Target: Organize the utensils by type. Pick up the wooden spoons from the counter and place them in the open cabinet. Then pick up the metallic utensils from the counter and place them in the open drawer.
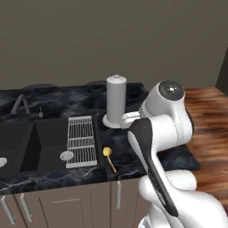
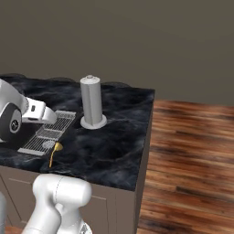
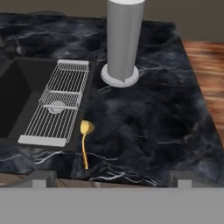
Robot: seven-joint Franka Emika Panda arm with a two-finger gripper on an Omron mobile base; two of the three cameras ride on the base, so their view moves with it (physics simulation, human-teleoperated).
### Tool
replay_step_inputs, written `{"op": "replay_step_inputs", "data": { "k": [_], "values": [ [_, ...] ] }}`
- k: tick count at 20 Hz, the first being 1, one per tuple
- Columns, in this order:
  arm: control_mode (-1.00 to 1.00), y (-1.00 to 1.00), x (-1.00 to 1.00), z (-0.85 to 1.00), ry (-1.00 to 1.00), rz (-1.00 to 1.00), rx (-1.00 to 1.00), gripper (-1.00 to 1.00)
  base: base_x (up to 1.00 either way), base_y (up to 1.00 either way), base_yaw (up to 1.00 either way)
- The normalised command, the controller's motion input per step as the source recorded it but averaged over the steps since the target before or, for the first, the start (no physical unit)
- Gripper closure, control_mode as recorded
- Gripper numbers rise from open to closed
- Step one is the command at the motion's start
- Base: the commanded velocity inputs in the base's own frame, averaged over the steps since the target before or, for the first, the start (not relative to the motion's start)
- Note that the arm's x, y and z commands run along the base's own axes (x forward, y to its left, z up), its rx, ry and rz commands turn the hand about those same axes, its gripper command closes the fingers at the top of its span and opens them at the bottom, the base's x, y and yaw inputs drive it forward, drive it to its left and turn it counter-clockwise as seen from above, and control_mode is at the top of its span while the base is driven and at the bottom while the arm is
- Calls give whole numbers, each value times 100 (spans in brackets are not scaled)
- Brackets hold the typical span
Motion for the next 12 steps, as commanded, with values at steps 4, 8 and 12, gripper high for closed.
{"op": "replay_step_inputs", "data": {
  "k": [4, 8, 12],
  "values": [
    [-100, 36, 67, -52, 17, 0, 0, -100, 0, 0, 0],
    [-100, 7, 80, -52, 20, 0, 3, -100, 0, 0, 0],
    [-100, 1, 61, -53, 16, 0, 4, -100, 0, 0, 0]
  ]
}}
